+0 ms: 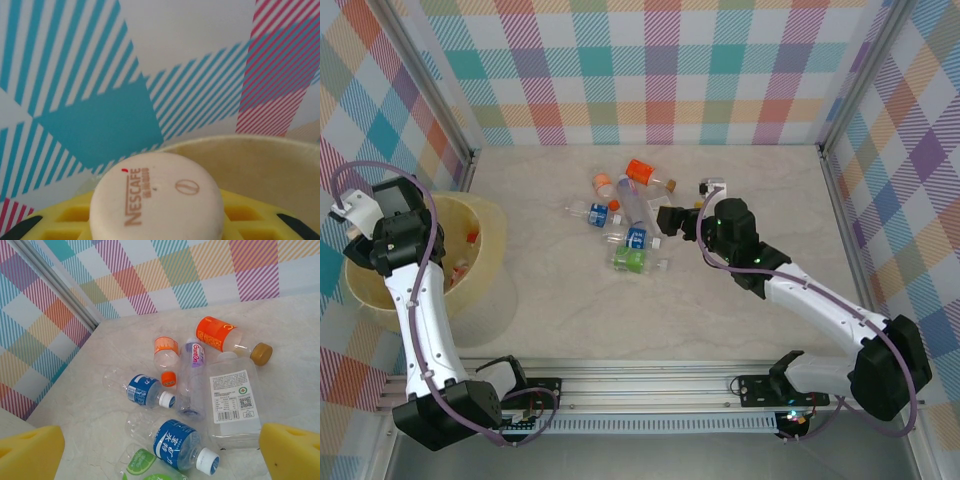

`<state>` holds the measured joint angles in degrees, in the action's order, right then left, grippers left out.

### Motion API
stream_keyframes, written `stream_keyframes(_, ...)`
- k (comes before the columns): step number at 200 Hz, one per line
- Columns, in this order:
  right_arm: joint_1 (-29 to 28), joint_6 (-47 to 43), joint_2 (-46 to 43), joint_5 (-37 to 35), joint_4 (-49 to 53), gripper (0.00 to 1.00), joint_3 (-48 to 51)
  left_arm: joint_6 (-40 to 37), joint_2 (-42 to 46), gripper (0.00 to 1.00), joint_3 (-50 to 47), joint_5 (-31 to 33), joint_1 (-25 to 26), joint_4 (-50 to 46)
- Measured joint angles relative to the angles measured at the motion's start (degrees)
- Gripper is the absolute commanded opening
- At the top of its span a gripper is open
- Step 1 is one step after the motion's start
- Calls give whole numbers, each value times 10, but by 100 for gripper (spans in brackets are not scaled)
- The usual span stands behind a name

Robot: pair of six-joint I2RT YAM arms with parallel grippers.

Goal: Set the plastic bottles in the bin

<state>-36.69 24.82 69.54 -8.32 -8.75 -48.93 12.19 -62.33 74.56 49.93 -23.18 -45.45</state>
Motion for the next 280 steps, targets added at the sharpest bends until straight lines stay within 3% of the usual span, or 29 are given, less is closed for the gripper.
stream_keyframes(20, 0, 0, 1, 3, 1, 100, 0, 20, -4, 47, 5, 14, 0, -39)
stream_keyframes(49, 0, 0, 2, 4, 8, 100, -2, 51, -24, 74, 33, 44, -2, -82)
stream_keyframes(79, 0, 0, 2, 4, 14, 100, -5, 83, -25, 86, 41, 54, -2, -104)
stream_keyframes(101, 0, 0, 2, 4, 17, 100, -5, 92, -24, 89, 51, 37, -3, -114)
stream_keyframes(160, 0, 5, 2, -2, 24, 100, -6, 109, -4, 100, 61, -88, 10, -115)
stream_keyframes(280, 0, 15, 41, -76, 87, 100, -53, 156, 77, 100, 62, -270, 188, -64)
